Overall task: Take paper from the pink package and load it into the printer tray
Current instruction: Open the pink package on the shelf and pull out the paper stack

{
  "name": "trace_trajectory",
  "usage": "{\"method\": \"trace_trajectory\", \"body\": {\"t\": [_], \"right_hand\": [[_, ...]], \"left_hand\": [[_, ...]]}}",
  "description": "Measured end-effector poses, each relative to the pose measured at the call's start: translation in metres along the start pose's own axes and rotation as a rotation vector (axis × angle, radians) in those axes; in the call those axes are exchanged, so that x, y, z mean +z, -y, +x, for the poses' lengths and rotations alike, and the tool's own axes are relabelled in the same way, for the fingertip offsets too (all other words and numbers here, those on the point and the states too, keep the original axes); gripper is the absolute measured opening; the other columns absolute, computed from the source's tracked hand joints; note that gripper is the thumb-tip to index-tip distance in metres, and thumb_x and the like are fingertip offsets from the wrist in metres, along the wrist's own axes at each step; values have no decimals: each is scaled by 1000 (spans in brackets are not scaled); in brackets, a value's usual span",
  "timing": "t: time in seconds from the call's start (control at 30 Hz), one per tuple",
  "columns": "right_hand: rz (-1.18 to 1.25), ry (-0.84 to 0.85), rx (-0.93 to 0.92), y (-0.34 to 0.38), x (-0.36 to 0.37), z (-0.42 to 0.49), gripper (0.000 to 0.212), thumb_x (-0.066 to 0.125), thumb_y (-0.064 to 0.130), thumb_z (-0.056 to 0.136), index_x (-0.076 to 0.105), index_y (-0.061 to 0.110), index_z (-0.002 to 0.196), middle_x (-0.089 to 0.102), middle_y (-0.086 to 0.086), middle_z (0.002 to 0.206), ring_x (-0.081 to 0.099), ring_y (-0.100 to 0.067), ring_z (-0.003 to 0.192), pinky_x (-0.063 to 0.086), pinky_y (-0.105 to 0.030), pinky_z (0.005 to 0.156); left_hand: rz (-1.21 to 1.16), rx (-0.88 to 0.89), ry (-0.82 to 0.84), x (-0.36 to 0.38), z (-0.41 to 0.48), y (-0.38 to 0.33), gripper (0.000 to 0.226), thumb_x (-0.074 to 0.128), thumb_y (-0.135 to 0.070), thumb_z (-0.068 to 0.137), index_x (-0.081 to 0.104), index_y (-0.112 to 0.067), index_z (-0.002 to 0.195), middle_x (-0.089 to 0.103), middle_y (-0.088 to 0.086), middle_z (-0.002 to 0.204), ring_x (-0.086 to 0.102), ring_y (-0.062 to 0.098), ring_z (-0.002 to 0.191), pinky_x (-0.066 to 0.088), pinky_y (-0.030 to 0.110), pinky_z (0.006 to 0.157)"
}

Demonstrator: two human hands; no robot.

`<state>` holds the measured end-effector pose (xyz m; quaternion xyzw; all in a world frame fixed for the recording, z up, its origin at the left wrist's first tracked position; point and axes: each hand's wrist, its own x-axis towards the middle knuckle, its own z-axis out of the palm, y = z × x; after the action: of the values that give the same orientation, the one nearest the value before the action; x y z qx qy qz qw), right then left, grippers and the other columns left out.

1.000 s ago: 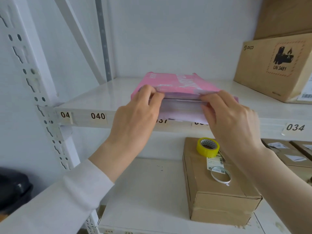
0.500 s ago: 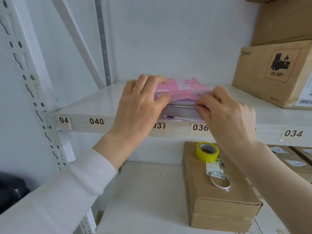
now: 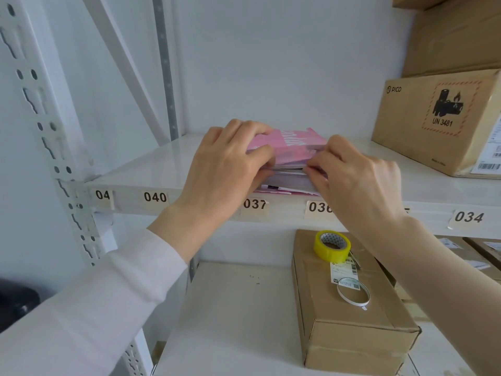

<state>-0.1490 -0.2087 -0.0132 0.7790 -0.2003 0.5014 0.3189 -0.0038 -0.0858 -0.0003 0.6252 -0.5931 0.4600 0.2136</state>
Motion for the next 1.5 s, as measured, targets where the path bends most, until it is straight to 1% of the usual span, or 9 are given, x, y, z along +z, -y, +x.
{"method": "trace_trajectory", "body": {"t": [0.5, 0.77, 0.9, 1.1, 1.23, 1.3, 1.37, 1.43, 1.5], "right_hand": [[236, -176, -108, -4, -8, 1, 19, 62, 5, 80, 62, 9, 61, 58, -7, 62, 55, -22, 51, 33, -25, 33], [363, -149, -95, -8, -19, -17, 15, 66, 20, 83, 67, 8, 75, 62, -10, 76, 46, -24, 74, 40, -33, 61], [430, -163, -105, -11, -20, -23, 13, 64, 12, 86, 70, 7, 76, 66, -8, 74, 53, -24, 69, 44, -39, 56], [511, -117, -36, -7, -30, -44, 15, 68, 22, 84, 73, 10, 76, 67, -6, 74, 56, -25, 67, 45, -39, 59], [739, 15, 519, -7, -51, -50, 22, 62, 44, 77, 63, 23, 81, 55, 2, 88, 51, -18, 85, 41, -22, 76], [812, 120, 930, -11, -60, -47, 24, 60, 53, 78, 52, 30, 81, 54, 1, 89, 54, -20, 82, 45, -28, 76], [1102, 377, 1244, -17, -64, -39, 31, 57, 51, 81, 55, 23, 93, 61, -3, 87, 63, -21, 72, 52, -34, 69], [1518, 659, 1407, -23, -64, -27, 33, 55, 46, 80, 59, 20, 99, 72, -3, 77, 70, -21, 62, 57, -29, 53], [1651, 825, 1407, -23, -64, -18, 28, 55, 41, 78, 62, 22, 96, 76, -5, 74, 72, -23, 61, 56, -24, 44]], "left_hand": [[-36, -16, -21, -2, -7, -4, 13, 71, -12, 71, 65, -12, 82, 67, 8, 102, 63, 29, 90, 47, 35, 68], [-281, -17, -120, -9, -22, -10, 10, 61, -11, 87, 66, -4, 82, 71, 5, 84, 65, 26, 77, 52, 39, 63], [-273, -24, -141, -12, -27, -14, 14, 61, -11, 88, 67, -3, 78, 72, 5, 92, 66, 25, 81, 51, 37, 65], [-375, -131, -68, -24, -52, -10, 30, 55, -40, 88, 73, -17, 84, 68, -7, 90, 60, 13, 85, 48, 32, 74], [-553, -695, -108, -38, -73, 0, 28, 54, -51, 74, 59, -23, 74, 58, -8, 79, 55, 1, 76, 43, 8, 76], [-734, -1006, -2, -42, -76, 9, 37, 59, -59, 69, 56, -23, 74, 60, -4, 77, 58, -1, 67, 52, 20, 79], [-1181, -1244, 268, -44, -71, 17, 49, 59, -63, 68, 61, -17, 84, 66, 4, 82, 67, 9, 65, 60, 31, 69], [-1534, -1322, 534, -46, -60, 20, 61, 47, -63, 67, 66, -12, 95, 73, 9, 91, 72, 20, 78, 61, 30, 65], [-1671, -1264, 653, -44, -50, 17, 59, 46, -59, 70, 66, -15, 104, 73, 14, 100, 70, 27, 92, 60, 33, 70]]}}
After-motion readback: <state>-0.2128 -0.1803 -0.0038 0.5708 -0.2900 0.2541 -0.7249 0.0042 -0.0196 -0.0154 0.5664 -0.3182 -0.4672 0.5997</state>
